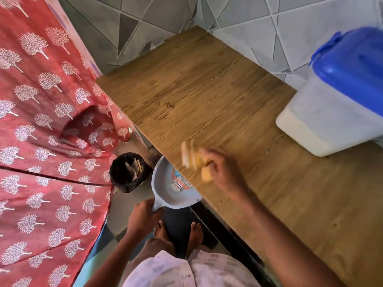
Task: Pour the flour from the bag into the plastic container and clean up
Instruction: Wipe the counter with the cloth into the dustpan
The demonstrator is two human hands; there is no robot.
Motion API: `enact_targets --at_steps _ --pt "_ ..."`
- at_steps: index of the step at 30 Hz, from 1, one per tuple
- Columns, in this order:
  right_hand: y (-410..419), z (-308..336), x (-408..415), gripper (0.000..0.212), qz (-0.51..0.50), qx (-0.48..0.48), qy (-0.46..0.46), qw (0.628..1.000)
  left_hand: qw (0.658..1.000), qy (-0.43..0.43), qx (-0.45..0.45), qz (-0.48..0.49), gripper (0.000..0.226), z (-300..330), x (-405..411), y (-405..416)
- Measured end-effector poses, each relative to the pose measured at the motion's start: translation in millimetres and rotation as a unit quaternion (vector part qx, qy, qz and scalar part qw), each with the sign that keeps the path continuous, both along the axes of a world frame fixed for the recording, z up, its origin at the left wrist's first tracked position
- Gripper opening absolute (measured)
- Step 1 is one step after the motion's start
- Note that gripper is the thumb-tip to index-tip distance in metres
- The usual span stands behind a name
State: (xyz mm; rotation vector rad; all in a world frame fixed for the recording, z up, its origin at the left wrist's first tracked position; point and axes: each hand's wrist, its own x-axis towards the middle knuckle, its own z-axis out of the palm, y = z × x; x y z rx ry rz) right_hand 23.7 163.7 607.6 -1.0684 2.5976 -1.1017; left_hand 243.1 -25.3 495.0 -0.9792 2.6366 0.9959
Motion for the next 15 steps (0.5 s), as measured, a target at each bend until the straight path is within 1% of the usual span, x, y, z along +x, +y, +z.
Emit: enact_targets --at_steps 1,3,4,6,8,10,13,15 --pt "14.3 3.0 -26.3 0.050 -0.032 0.019 0.051 0.998 1.000 -0.002 0.003 -0.004 0.012 -0.1 0.0 2.2" --pt "47.0 2.8 -83.6 0.045 -0.097 0.101 0.125 0.982 1.000 -0.009 0.006 -0.012 0.007 -0.5 -0.3 6.7" --pt "63.9 -0.5 -111.3 0.044 -0.124 0.152 0.132 0.972 1.000 -0.012 0.007 -0.015 0.007 -0.3 -0.5 8.1" --pt "99.0 -12.2 -150.8 0.044 -0.166 0.238 0.093 0.952 1.000 -0.010 0.011 -0.022 0.011 1.5 0.3 11.2" --pt "123.5 -28.4 -160.6 0.044 -0.196 0.287 0.070 0.935 0.999 -0.007 0.014 -0.029 0.014 3.0 0.9 13.0" --pt "128.4 -46.3 -145.9 0.048 -0.204 0.296 0.076 0.930 0.999 -0.005 0.017 -0.036 0.015 2.6 1.8 13.8" --pt "100.5 -53.2 -98.0 0.048 -0.203 0.232 0.073 0.948 0.999 0.001 0.011 -0.038 0.011 2.8 4.5 15.2" --pt "73.0 -45.4 -57.6 0.045 -0.182 0.200 0.053 0.961 0.999 0.006 0.017 -0.044 0.013 3.6 6.6 15.6"
